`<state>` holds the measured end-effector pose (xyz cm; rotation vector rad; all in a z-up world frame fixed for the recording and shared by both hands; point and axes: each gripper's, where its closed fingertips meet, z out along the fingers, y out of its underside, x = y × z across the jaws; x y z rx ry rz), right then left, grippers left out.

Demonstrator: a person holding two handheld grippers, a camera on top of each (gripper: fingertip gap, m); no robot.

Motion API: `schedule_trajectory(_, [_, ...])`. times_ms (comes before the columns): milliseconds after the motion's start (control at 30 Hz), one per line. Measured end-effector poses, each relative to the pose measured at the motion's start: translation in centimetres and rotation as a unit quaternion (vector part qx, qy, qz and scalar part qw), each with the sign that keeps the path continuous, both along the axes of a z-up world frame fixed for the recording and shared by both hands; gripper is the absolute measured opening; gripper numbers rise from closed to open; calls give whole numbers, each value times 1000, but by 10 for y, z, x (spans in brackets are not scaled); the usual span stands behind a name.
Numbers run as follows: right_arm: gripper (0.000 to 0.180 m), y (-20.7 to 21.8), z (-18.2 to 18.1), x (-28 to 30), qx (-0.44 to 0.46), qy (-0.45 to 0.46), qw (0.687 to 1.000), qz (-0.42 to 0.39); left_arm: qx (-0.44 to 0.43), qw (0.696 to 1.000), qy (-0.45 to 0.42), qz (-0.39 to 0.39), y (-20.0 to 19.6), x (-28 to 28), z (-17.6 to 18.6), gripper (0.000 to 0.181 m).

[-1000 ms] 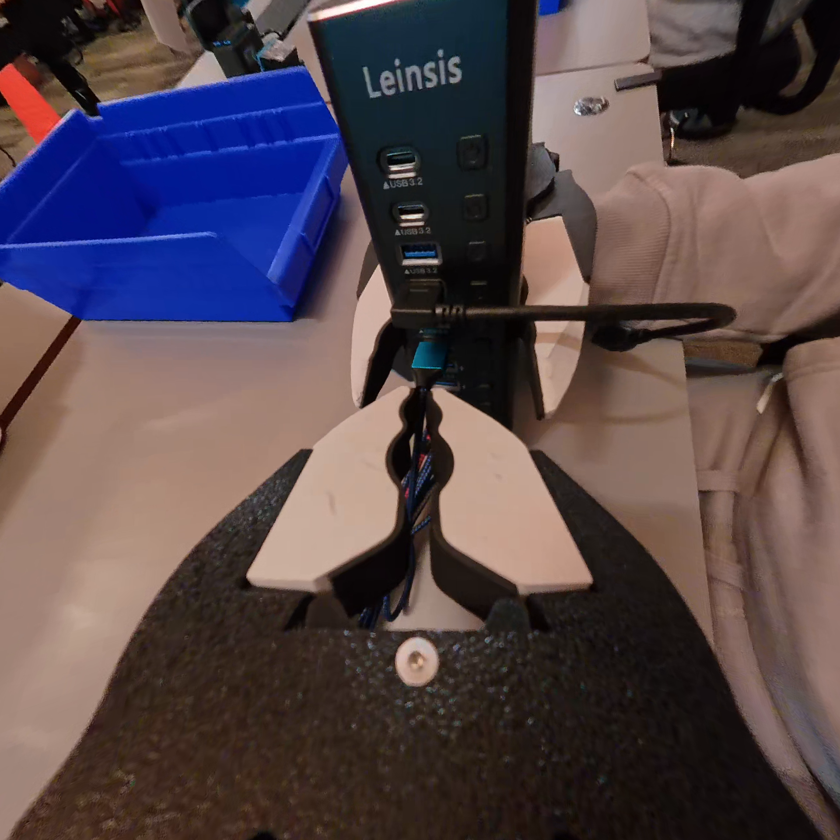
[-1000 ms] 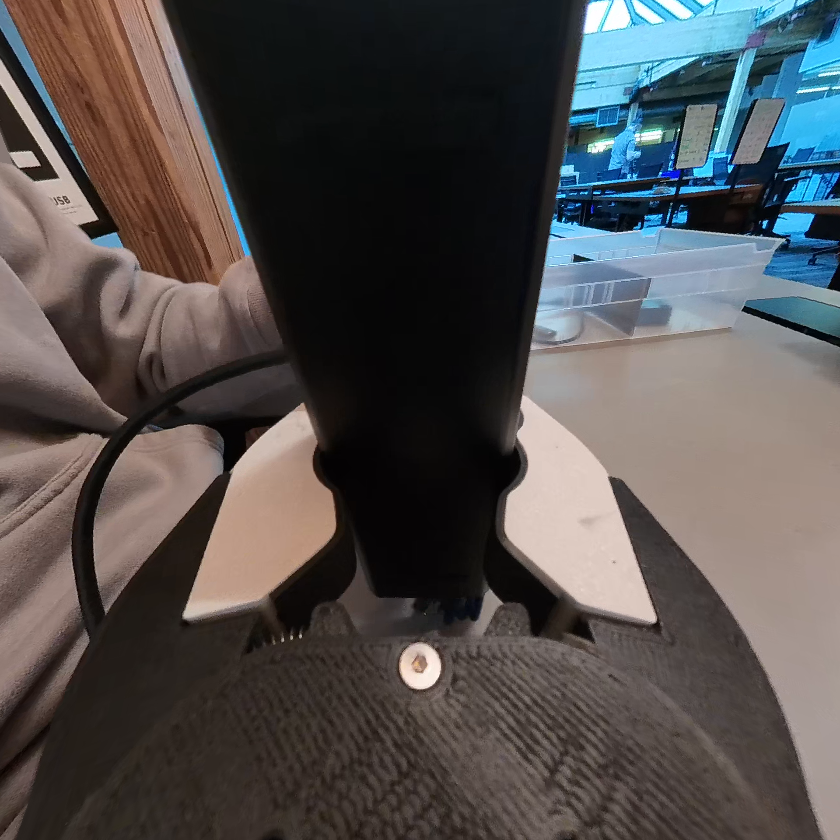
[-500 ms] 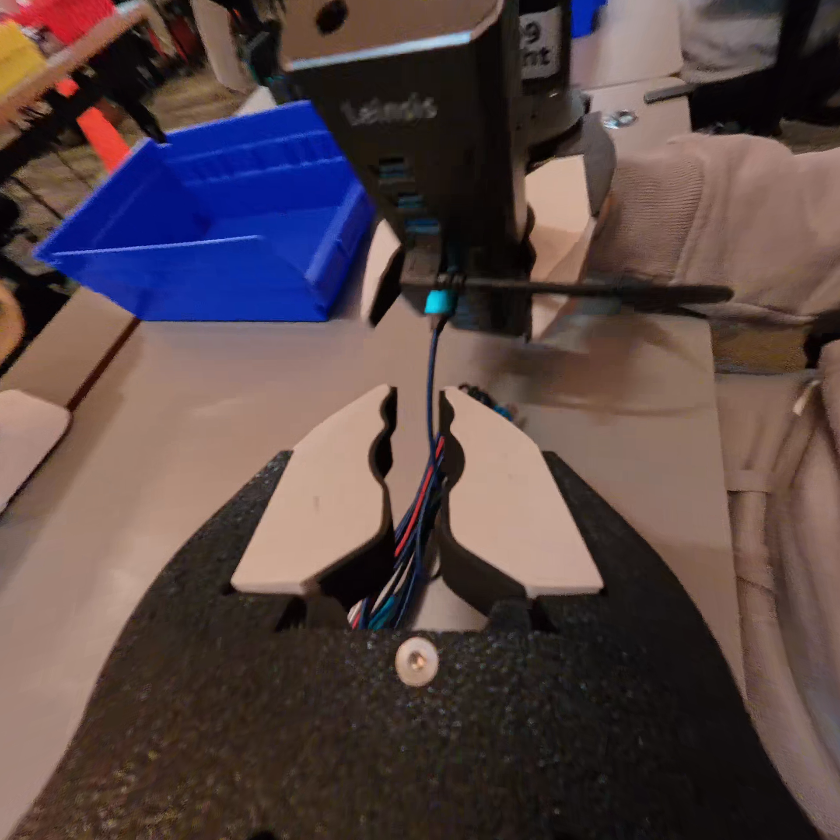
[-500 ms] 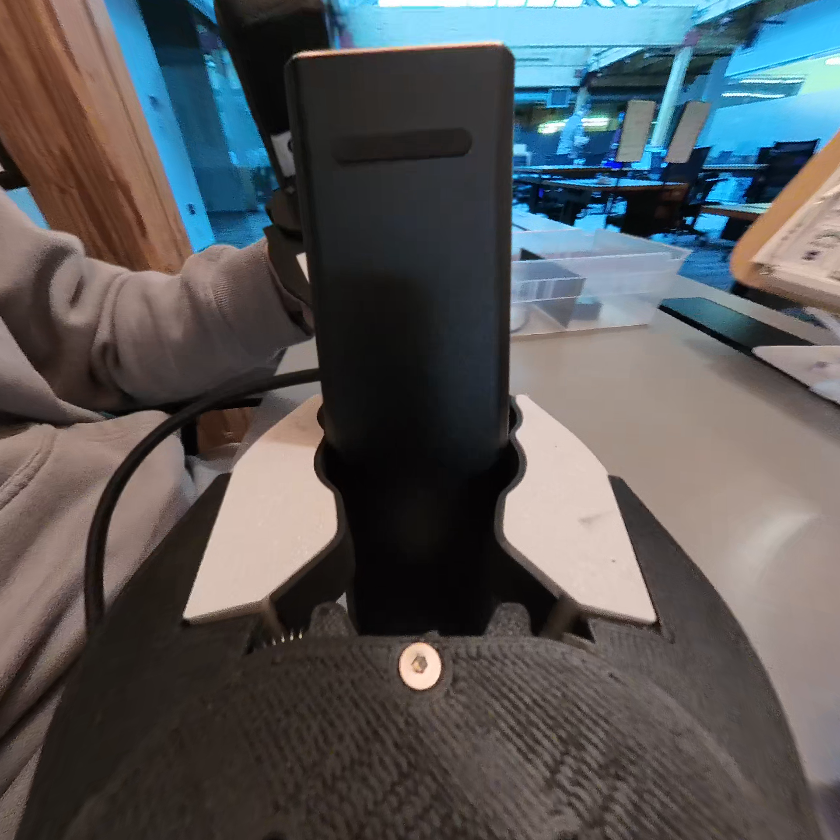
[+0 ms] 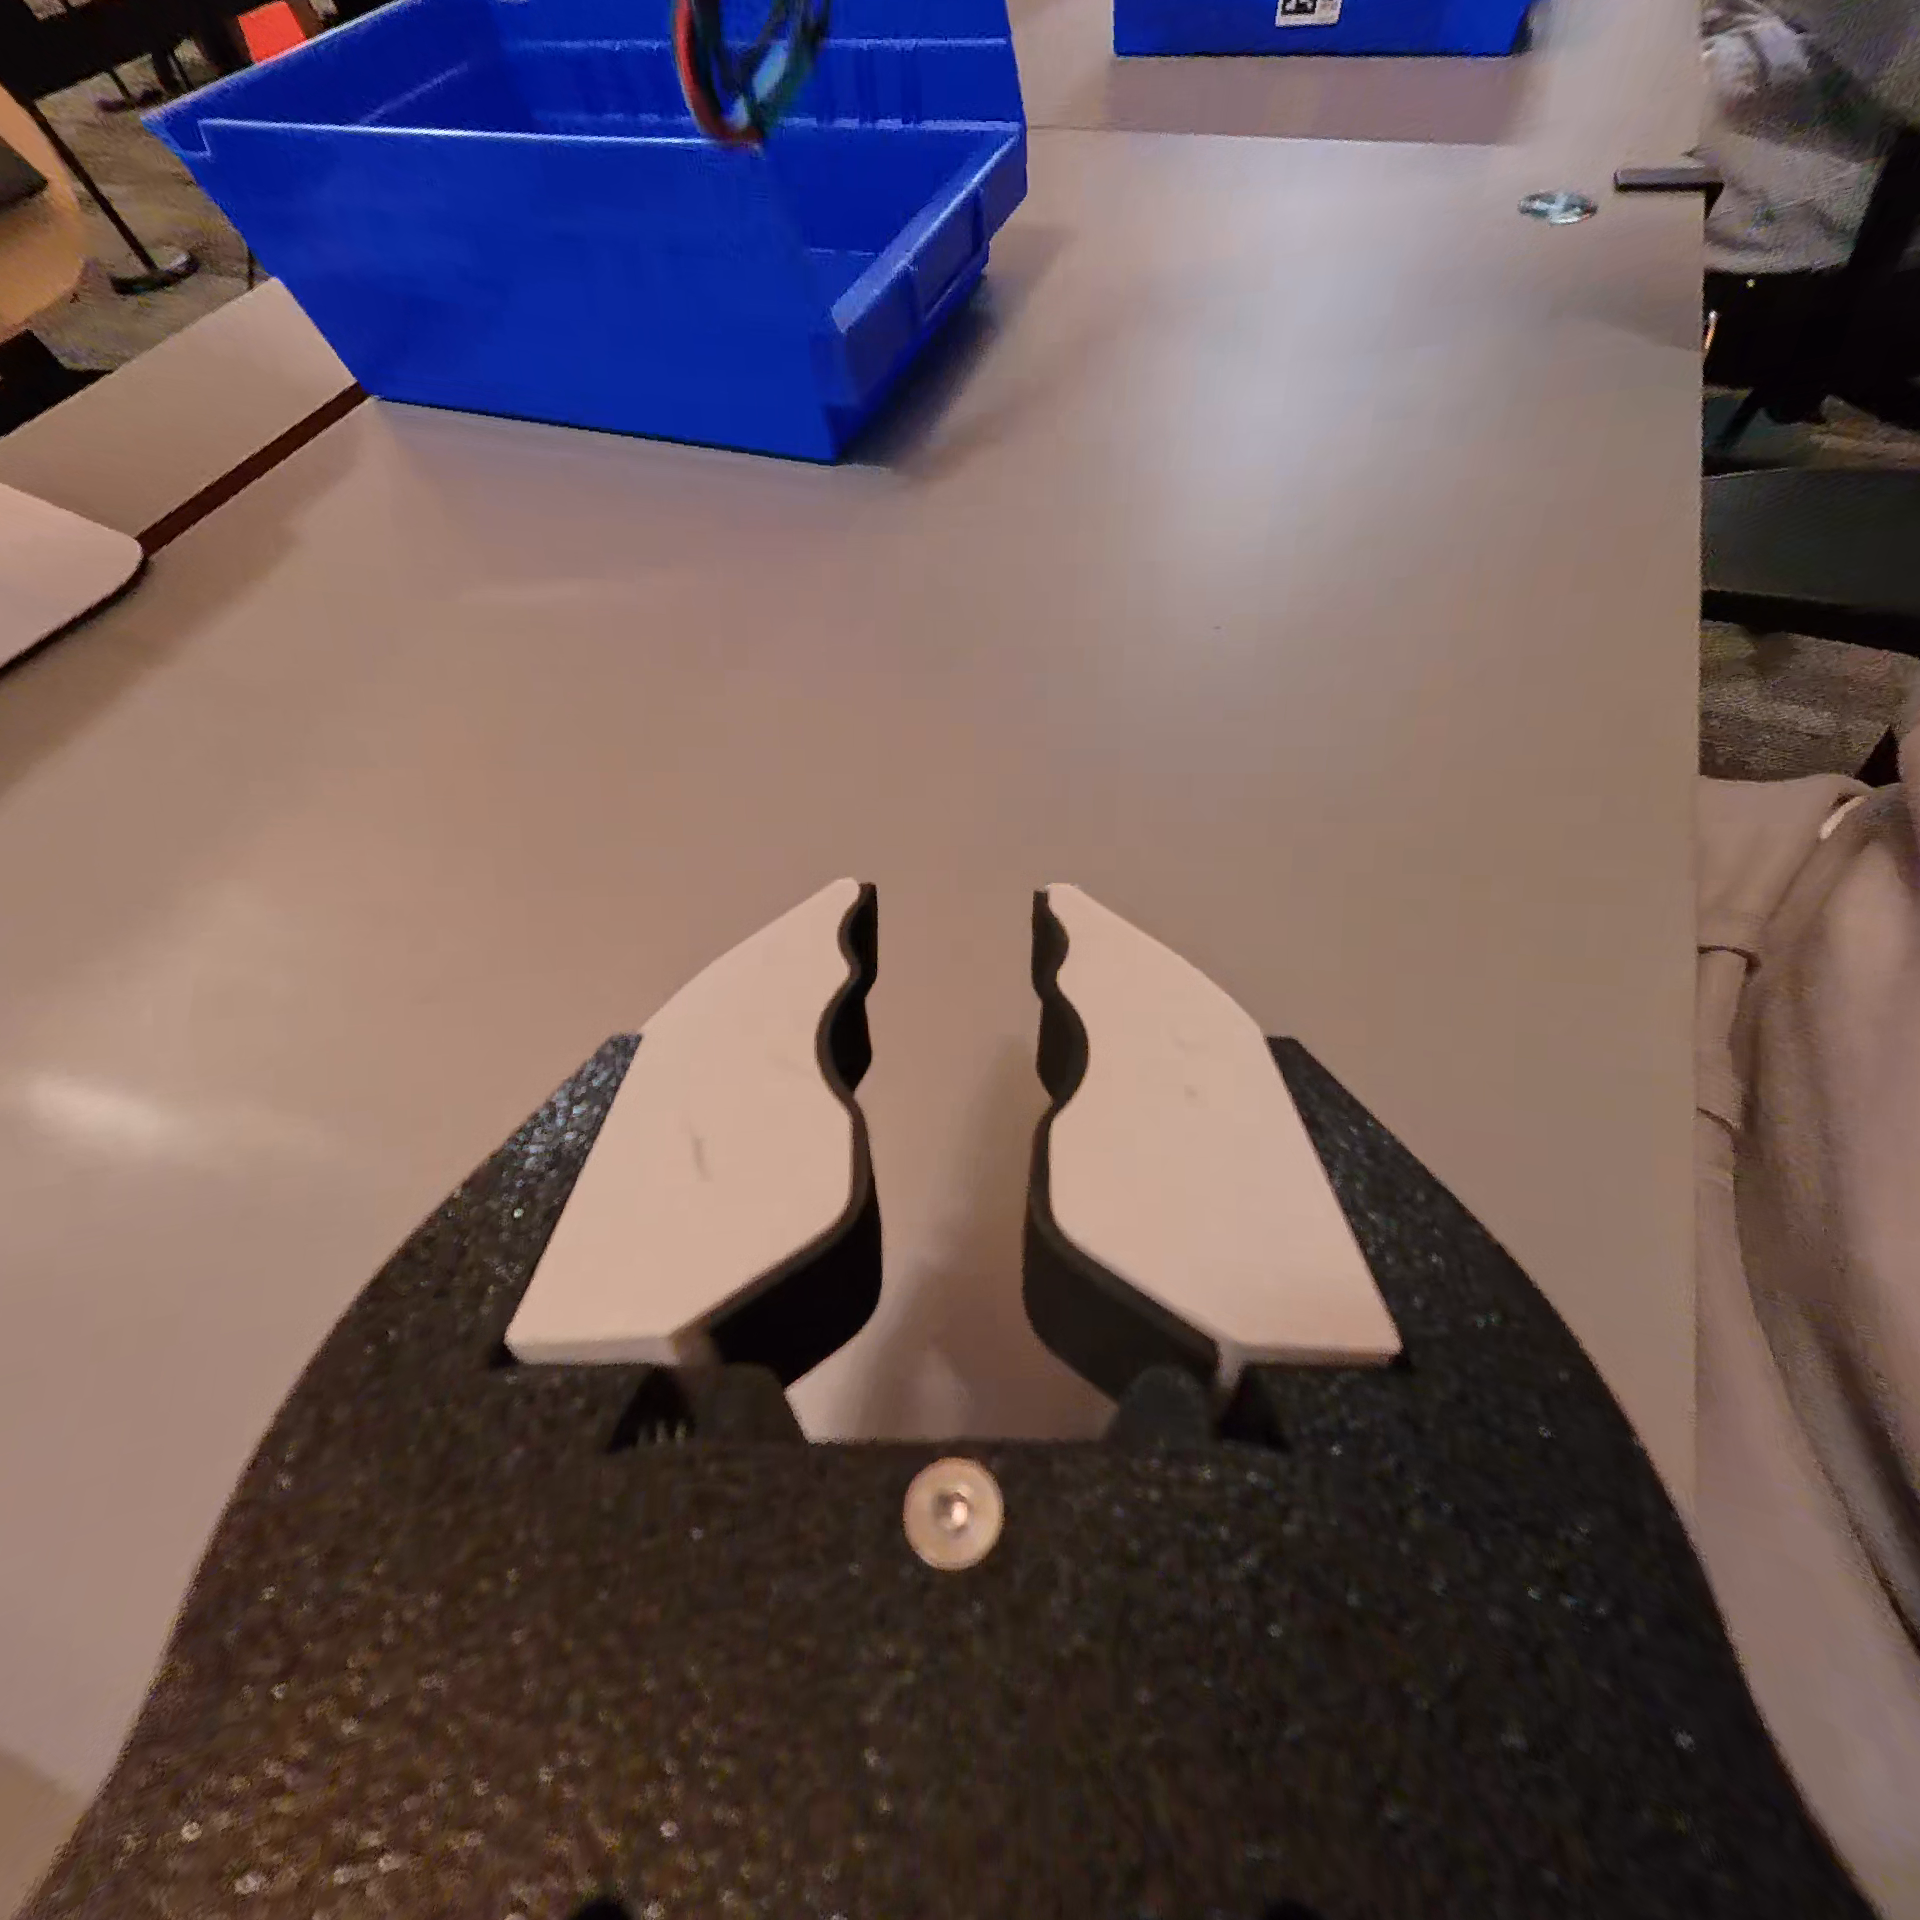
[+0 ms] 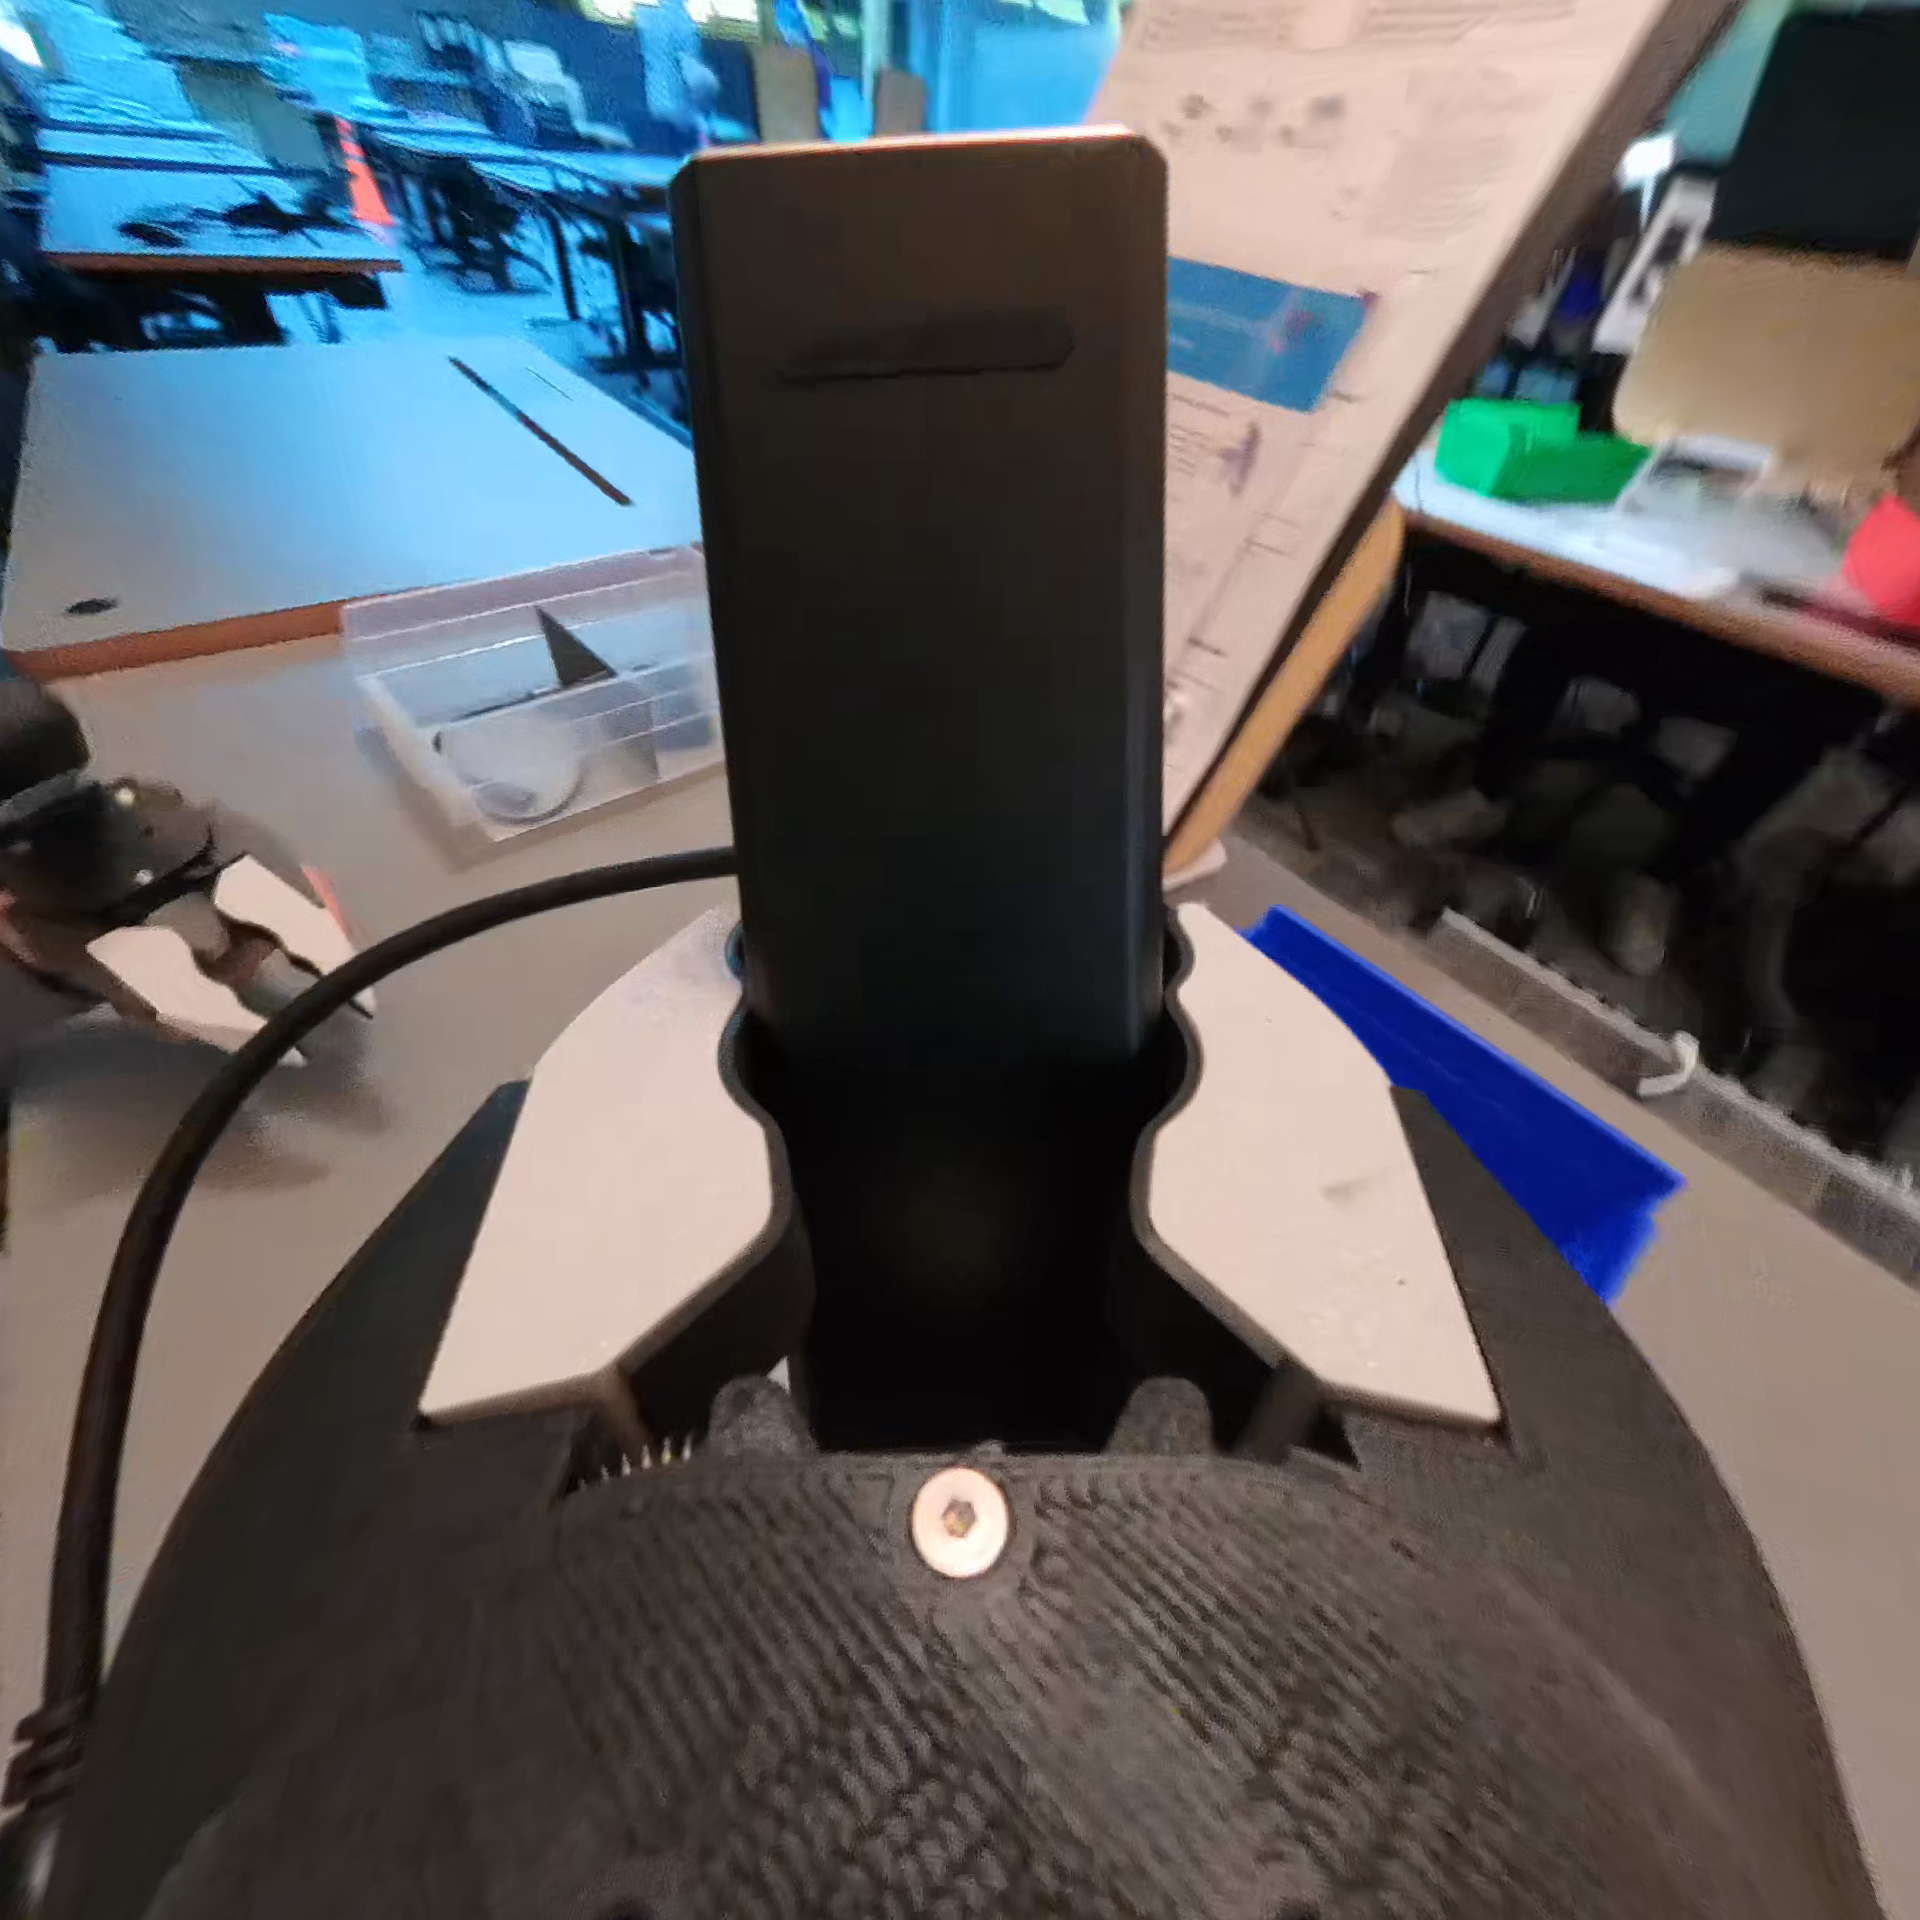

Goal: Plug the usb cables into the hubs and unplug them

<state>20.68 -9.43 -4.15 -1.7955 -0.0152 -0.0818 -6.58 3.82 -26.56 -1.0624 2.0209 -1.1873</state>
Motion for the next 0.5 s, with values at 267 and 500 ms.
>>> schedule_trajectory(267, [72,38,-37,121,-89,97,977,-167,0,1000,4,-23,7,26,2,28])
schedule_trajectory(500, [72,88,-163,149,-179,176,952,-175,-30,999,2,-23,6,39,0,28])
